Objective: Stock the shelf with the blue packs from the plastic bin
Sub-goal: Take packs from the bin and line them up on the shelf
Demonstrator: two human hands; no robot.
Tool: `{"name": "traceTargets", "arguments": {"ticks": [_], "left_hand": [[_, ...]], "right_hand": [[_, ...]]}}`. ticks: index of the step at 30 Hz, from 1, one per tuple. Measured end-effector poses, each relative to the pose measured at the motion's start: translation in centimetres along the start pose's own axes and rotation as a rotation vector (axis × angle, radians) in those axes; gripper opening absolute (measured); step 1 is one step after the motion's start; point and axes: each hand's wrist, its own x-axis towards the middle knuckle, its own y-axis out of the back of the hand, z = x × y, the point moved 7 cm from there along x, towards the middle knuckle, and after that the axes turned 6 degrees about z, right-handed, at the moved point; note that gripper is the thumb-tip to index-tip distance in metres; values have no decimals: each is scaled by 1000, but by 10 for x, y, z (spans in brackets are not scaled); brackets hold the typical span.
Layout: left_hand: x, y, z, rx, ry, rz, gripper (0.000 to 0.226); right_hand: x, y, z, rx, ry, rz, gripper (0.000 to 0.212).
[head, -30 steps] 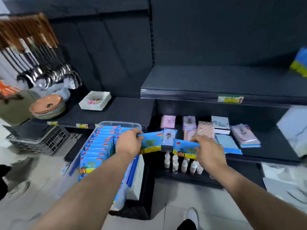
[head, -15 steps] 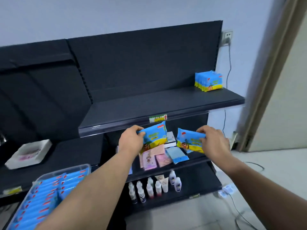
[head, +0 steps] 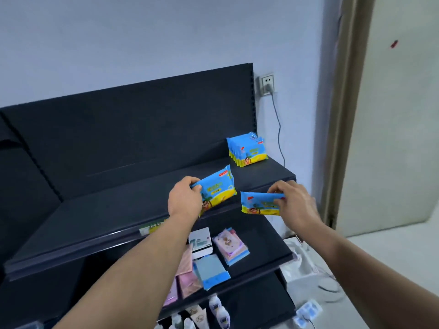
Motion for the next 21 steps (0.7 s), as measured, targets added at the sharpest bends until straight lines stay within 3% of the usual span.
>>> {"name": "traceTargets", "arguments": {"ticks": [8, 21], "left_hand": [[45, -70, 54, 34, 22, 36, 14], [127, -165, 66, 37, -22, -155, 16]], "right_hand": [[86, 7, 44, -30, 57, -18, 38], [171, -42, 59, 53, 101, -35, 30]]}}
